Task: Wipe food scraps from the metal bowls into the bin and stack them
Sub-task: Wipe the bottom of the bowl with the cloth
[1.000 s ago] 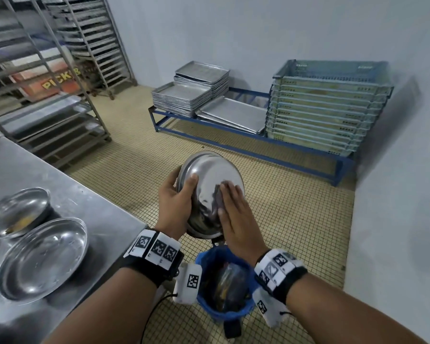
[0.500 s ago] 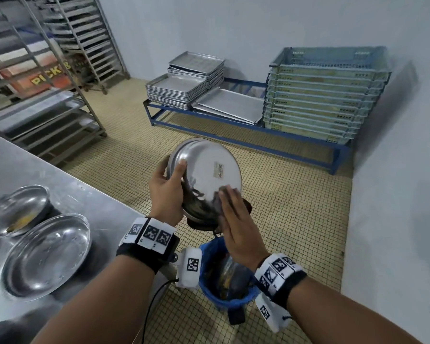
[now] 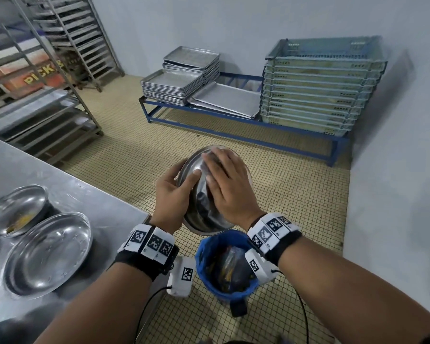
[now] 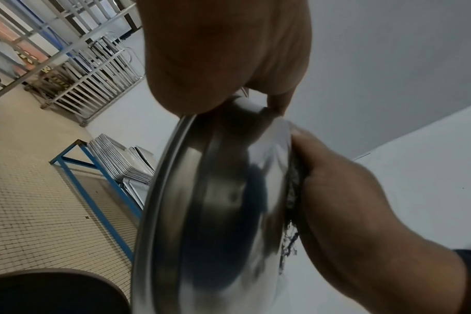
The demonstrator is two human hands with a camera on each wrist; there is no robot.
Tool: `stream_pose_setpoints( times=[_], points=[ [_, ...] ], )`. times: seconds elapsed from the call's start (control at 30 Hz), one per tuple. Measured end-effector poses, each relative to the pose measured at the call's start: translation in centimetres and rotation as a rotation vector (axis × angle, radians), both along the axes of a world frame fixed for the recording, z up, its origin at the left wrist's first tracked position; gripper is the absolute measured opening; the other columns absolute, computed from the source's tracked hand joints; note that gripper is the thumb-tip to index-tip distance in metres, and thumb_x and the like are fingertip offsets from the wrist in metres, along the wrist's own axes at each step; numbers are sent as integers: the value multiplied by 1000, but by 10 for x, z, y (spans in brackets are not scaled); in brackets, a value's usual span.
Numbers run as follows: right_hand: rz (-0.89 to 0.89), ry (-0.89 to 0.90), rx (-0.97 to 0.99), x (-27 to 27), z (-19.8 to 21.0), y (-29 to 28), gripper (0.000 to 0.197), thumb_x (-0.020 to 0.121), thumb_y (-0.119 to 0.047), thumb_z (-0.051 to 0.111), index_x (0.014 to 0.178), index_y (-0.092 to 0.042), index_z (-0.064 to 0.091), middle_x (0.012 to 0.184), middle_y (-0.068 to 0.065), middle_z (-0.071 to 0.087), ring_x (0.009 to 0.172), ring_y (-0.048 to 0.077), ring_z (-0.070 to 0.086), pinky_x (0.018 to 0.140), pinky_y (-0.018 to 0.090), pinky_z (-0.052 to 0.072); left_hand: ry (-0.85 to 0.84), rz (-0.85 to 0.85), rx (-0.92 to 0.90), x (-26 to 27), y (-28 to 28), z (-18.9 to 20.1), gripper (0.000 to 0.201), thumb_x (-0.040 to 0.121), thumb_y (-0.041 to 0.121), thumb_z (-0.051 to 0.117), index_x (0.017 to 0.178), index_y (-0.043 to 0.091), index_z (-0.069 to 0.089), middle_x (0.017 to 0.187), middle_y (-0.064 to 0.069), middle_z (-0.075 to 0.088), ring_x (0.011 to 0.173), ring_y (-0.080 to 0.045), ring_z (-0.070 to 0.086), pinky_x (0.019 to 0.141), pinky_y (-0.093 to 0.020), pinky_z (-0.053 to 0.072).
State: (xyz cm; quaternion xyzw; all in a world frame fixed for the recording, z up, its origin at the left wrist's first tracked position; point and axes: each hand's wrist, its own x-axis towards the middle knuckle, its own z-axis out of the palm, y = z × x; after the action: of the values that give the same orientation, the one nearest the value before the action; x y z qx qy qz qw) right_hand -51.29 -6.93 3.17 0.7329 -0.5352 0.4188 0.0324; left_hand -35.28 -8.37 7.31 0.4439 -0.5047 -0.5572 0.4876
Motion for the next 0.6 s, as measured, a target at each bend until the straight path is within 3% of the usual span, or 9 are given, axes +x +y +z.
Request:
stream_pose_setpoints(
  times=[0.1,0.2,0.3,0.37,0.47,0.53,0.6],
  points=[
    [6,-52,-5,-7,-2,-1,48,109,-34,34,150,-13,46,154,8,43,145,24,36,118,50,32,28,15,9,4,0,-1,50,88,23,77,135,13,64,109,-13,79,95,-36,78,75,-43,64],
    [-107,-338,174,-21,-3,-5,47,110,-38,32,149,-17,46,148,3,47,135,16,44,112,45,44,55,65,36,9,1,-2,46,93,18,75,136,13,63,103,-13,80,89,-36,78,68,-42,64],
    [-181,-482,267,-29,-10,-3,49,110,-40,31,155,-23,37,154,-1,43,134,8,43,107,35,44,115,118,56,9,-2,-1,44,94,16,74,137,14,64,104,-12,79,91,-36,78,70,-45,64],
    [-181,-486,300,-26,-17,4,54,110,-43,29,161,-26,24,164,-3,28,141,3,31,108,31,39,167,161,54,8,-5,2,40,95,15,73,134,13,65,102,-10,79,90,-32,77,73,-45,65],
    [-130,-374,347,-11,-31,19,60,109,-48,21,163,-31,0,171,-8,-9,155,11,1,117,39,30,234,214,82,2,-10,5,33,95,17,73,128,20,68,104,-7,78,89,-27,78,72,-44,65],
    [-79,-246,276,2,-38,30,61,110,-44,22,163,-27,-3,170,-4,-14,157,21,-11,125,53,18,241,227,85,-3,-13,5,37,96,18,74,132,20,66,113,-10,77,95,-27,78,72,-43,64],
    [-17,-158,233,14,-40,37,61,109,-38,25,163,-23,-1,171,0,-9,157,24,-12,126,56,9,215,223,68,-8,-14,4,38,96,18,74,133,20,65,114,-10,76,99,-30,77,74,-44,64]
  ],
)
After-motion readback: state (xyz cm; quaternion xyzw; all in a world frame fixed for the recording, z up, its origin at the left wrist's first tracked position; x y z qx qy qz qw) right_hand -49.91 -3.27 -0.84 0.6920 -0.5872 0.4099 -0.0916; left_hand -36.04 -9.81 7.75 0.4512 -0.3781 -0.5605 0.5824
